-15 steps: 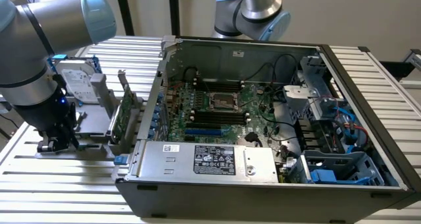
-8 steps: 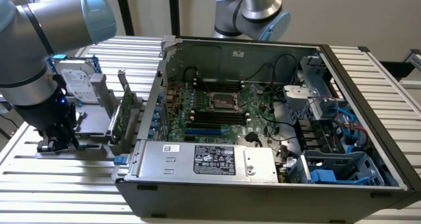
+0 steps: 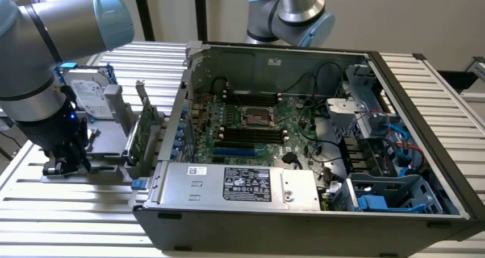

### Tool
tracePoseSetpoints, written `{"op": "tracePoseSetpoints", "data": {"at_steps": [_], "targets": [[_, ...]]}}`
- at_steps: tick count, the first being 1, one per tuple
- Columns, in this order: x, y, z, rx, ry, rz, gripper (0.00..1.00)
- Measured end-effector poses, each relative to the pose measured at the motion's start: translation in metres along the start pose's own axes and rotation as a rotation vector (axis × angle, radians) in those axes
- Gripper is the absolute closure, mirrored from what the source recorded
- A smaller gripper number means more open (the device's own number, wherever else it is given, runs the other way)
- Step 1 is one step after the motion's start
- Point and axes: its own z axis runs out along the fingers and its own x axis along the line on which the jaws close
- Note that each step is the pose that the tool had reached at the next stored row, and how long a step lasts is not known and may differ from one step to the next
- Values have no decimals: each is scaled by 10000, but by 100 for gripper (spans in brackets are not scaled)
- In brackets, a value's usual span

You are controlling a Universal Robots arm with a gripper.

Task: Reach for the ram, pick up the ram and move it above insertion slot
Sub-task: 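Pick up the ram and move it above insertion slot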

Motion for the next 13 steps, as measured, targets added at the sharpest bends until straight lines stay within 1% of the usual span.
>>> {"op": "tracePoseSetpoints", "data": {"at_steps": [3, 6, 9, 13], "targets": [[2, 1, -44, 3, -22, -1, 87], [4, 3, -108, 4, -45, -1, 87], [7, 3, -197, 5, -81, -3, 87], [21, 1, -349, 8, -130, -4, 87]]}}
